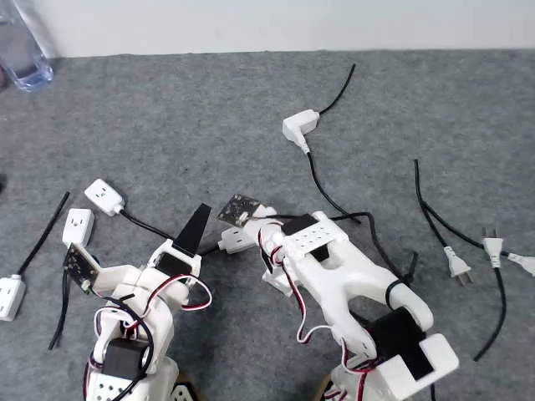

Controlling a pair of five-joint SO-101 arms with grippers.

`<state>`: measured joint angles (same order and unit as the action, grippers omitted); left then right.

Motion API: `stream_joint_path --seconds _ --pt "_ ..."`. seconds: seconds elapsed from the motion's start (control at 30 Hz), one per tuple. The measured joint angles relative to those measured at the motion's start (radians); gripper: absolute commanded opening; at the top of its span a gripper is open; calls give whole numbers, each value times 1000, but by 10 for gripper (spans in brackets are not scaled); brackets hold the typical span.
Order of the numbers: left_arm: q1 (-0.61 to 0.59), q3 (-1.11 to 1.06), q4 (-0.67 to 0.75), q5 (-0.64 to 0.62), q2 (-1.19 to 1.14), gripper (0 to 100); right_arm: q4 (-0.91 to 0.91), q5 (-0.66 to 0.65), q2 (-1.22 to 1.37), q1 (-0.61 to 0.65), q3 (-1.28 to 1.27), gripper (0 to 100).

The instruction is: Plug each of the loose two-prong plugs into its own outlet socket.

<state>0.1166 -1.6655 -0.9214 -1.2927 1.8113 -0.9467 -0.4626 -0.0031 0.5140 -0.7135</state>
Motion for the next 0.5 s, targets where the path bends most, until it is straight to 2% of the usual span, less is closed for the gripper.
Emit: stream_joint_path --seconds 0.3,0.4,0.5 --pt "0 0 0 0 0 307 6 2 23 -25 37 99" --pt "0 0 0 0 0 307 -12 -2 54 -25 68 14" --pt "0 0 0 0 0 307 -21 -8 72 -28 92 11"
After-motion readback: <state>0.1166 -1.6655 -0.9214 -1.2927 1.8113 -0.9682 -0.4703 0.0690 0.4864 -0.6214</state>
